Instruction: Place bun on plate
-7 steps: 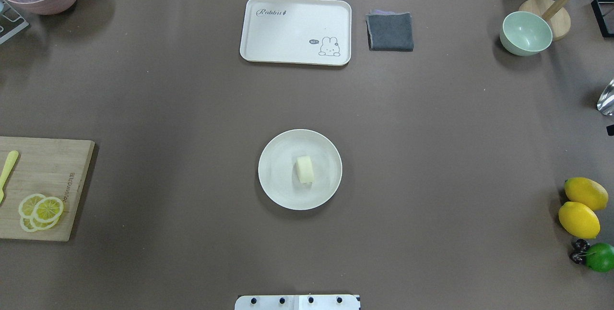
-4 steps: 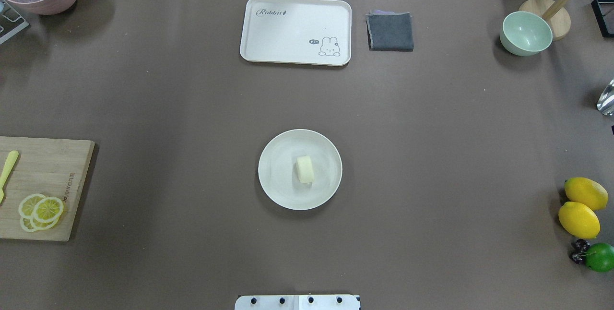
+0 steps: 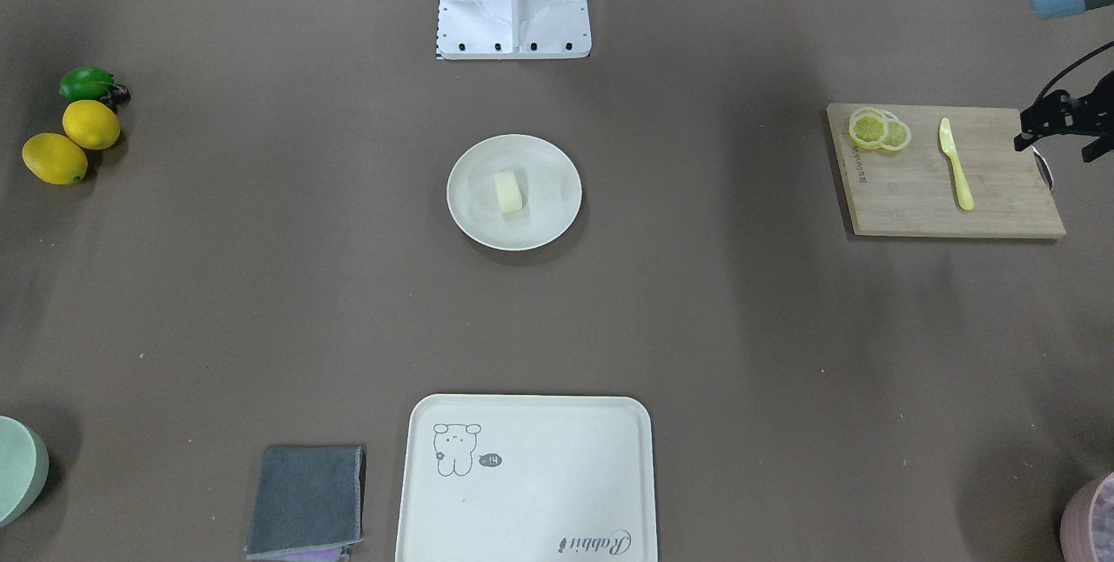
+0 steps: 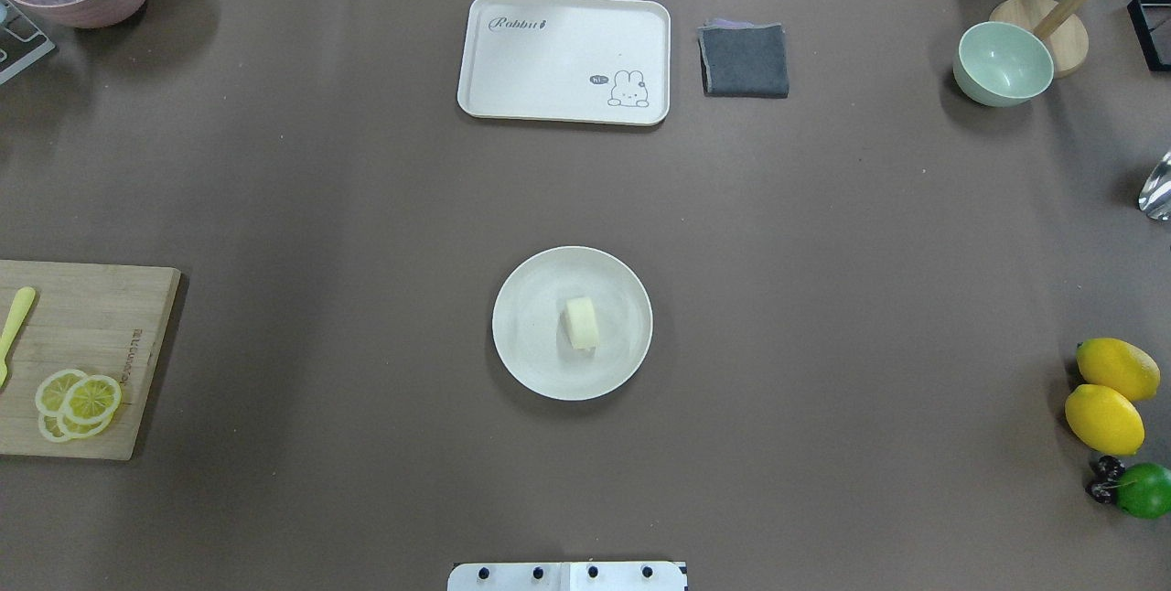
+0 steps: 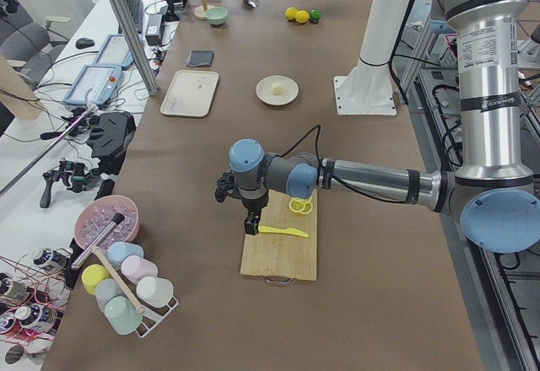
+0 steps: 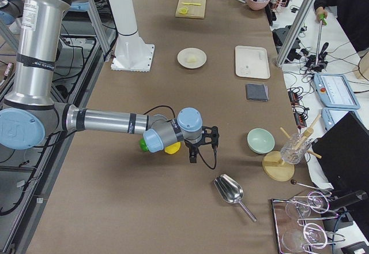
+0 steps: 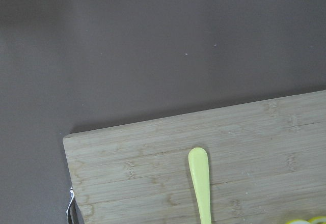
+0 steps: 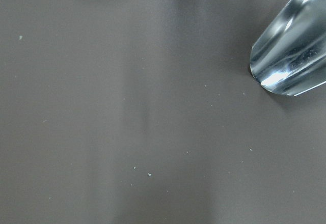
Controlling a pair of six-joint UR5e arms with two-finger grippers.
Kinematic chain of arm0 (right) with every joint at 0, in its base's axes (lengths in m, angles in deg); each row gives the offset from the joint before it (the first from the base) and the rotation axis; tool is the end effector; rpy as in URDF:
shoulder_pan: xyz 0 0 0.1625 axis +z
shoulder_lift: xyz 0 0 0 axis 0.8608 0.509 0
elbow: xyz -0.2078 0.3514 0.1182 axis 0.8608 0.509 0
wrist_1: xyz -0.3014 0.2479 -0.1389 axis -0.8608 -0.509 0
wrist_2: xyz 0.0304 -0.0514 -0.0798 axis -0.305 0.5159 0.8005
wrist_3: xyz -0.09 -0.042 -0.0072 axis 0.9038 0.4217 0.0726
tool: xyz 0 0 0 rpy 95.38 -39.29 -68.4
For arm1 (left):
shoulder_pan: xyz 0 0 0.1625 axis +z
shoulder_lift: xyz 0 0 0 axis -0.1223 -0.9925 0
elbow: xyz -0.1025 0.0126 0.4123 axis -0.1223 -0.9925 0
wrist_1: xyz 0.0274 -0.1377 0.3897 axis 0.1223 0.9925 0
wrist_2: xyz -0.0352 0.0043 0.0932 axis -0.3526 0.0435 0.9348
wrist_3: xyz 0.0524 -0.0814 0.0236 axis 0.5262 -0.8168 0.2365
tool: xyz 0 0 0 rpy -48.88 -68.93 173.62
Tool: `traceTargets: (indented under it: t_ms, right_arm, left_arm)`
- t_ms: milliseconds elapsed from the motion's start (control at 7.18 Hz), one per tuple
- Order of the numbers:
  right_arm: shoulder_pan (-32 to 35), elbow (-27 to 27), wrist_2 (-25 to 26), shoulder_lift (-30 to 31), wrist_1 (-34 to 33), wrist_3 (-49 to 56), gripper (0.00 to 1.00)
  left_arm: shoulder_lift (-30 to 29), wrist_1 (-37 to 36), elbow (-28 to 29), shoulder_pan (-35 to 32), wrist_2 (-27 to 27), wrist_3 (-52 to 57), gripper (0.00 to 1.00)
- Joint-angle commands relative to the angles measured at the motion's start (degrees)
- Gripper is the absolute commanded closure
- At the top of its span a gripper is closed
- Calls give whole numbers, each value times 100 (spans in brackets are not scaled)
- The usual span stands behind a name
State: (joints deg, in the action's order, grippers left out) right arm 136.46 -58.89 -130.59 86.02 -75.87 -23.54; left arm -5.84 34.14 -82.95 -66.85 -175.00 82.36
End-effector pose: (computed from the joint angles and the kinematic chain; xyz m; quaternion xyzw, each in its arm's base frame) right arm -0.0355 -0.4213 0.6429 0.0453 -0.4350 0.0218 0.8990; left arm 0.0604 -0.4432 0.5974 0.0217 0.3789 0.1100 0.9186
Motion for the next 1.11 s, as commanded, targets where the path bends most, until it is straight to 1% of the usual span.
traceTargets:
  t_ms: [0, 279, 697, 836, 975]
  right_arm:
    - [20, -10, 0, 13, 3, 75, 0]
    - [47, -28, 0, -30, -15, 181, 0]
    - [-85, -45, 0, -74, -24, 259, 0]
    - [-85, -45, 0, -83, -76, 338, 0]
    - [-94, -72, -9, -266, -303, 348, 0]
  left_arm:
    - [21, -3, -34, -22, -5, 0, 2]
    - [39, -3, 10, -66, 4, 0, 2]
    - [56, 5, 36, -188, 12, 9, 2]
    - [57, 5, 36, -250, 21, 17, 2]
    - [48, 5, 36, -311, 4, 26, 2]
